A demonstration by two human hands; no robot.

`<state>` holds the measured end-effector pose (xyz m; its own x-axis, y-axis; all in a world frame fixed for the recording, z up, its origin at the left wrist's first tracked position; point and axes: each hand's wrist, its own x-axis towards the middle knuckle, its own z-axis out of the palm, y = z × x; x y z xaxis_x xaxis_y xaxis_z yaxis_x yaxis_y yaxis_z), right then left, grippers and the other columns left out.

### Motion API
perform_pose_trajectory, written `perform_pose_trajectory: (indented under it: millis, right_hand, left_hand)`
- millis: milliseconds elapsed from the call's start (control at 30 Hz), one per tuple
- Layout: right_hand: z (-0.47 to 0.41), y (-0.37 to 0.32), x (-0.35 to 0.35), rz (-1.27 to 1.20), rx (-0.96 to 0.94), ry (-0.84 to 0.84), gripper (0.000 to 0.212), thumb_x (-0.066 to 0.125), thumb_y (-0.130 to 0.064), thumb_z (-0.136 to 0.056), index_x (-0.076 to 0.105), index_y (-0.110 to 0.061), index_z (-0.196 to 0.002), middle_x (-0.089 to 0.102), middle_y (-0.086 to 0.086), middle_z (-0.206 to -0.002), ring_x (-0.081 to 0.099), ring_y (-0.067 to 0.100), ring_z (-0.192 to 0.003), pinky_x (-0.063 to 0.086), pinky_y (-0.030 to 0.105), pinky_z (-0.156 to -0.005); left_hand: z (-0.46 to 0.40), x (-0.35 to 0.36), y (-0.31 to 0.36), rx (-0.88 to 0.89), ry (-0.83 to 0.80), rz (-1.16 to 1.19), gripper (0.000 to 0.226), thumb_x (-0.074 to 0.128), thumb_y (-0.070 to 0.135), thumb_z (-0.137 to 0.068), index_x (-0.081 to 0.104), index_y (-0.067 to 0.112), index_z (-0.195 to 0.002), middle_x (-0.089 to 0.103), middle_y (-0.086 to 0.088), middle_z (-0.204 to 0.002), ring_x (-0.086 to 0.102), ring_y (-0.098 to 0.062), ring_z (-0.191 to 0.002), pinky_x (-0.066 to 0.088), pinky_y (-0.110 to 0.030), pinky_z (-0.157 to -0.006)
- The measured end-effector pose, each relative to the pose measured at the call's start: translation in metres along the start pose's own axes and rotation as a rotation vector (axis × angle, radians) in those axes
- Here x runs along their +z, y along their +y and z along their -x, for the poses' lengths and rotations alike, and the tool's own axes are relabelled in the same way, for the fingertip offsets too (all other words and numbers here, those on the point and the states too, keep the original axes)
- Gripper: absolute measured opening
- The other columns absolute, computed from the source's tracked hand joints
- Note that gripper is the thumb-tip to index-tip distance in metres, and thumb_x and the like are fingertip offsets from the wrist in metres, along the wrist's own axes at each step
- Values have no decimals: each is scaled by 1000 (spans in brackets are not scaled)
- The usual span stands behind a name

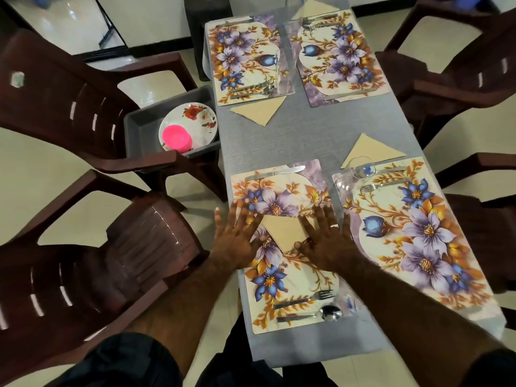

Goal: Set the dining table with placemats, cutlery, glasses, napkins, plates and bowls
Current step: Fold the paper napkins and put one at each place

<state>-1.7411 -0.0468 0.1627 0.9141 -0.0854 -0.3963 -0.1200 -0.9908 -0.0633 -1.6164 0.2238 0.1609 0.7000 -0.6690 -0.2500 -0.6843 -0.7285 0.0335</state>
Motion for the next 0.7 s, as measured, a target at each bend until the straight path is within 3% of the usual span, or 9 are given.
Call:
perform_pose_trajectory:
  millis: [67, 200, 333, 400, 467, 567, 700]
  right_hand:
    - [5, 11, -1, 8, 21, -18, 89, 11, -86, -93, -18, -38, -162, -30, 10, -169, -31, 36, -154, -12, 72, -118]
    - [12, 20, -6, 0, 31, -15, 92, 10, -88, -92, -16, -35, -163, -29, 9, -169, -32, 34, -154, -11, 71, -119]
    - [14, 26, -11, 5, 148, 16, 90, 13, -80, -98, -5, -22, -165, -21, 13, -171, -25, 37, -156, -18, 69, -119]
    - [8, 22, -22, 50, 144, 70, 82, 29, -66, -104, 15, -13, -165, 3, 21, -172, -4, 44, -159, -8, 73, -120]
    - [-1, 12, -39, 46, 53, 63, 66, 46, -53, -101, 40, -16, -155, 32, 21, -164, 25, 43, -153, 16, 70, -121]
    - [-19, -5, -55, 3, -17, -12, 61, 65, -50, -90, 49, -20, -141, 48, 12, -146, 47, 36, -134, 35, 58, -113]
    - [-37, -14, -64, -98, 2, -66, 57, 72, -41, -79, 53, -22, -130, 58, 6, -130, 56, 31, -120, 35, 54, -107]
  left_hand:
    - [1, 0, -3, 0, -19, -17, 75, 19, 72, -105, 7, 34, -168, -7, -8, -176, -12, -36, -161, -8, -72, -122]
    - [0, -11, 2, -5, -59, -38, 83, 1, 76, -101, 2, 27, -168, -9, -8, -176, -15, -35, -161, -12, -71, -122]
    - [-10, -23, 10, -82, -45, 12, 86, 10, 71, -104, 4, 15, -168, -4, -13, -175, -6, -37, -162, -14, -64, -124]
    - [-23, -33, 20, -15, -42, 44, 78, 27, 62, -107, 21, 12, -166, 17, -16, -173, 13, -40, -160, 7, -61, -128]
    - [-37, -42, 30, 88, -56, 81, 68, 49, 55, -103, 39, 13, -155, 41, -15, -161, 35, -38, -149, 26, -53, -122]
    - [-57, -51, 41, 97, -127, 91, 70, 68, 53, -91, 45, 17, -147, 50, -10, -152, 44, -35, -140, 33, -52, -116]
    - [-71, -62, 44, -15, -229, 157, 56, 80, 46, -80, 59, 25, -127, 61, -4, -137, 53, -31, -130, 32, -53, -111]
